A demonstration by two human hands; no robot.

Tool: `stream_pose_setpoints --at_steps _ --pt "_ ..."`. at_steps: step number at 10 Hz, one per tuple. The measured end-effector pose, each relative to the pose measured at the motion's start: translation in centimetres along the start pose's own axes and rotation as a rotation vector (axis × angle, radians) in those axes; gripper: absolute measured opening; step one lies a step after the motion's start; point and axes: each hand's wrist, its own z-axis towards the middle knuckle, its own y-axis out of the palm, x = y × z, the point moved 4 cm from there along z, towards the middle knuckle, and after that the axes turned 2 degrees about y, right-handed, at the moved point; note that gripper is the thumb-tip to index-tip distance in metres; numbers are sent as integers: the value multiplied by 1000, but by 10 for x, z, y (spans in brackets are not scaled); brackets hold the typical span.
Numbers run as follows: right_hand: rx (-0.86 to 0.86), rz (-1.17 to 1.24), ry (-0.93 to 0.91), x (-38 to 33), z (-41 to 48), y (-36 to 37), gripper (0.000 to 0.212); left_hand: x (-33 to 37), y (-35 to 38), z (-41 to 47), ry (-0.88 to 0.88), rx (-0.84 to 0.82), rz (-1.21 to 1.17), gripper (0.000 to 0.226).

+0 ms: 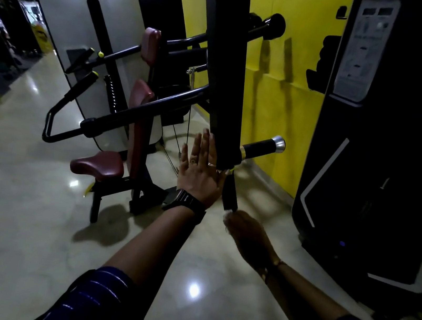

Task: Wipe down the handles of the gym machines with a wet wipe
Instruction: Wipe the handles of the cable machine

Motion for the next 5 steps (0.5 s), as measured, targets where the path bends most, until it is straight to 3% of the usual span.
stream_pose_setpoints --at_steps 1,2,4,5 --pt "-129 132 106 -18 -17 -18 65 2 -1 -2 -20 -126 12 79" --pt "125 191 192 -43 -4 -65 48 2 5 -3 -9 -108 -22 80" --pt "-73 165 160 -57 -1 -68 31 4 2 -2 -22 -177 2 78" --pt "-163 158 263 -52 -18 -41 24 2 4 -4 -38 -160 12 77"
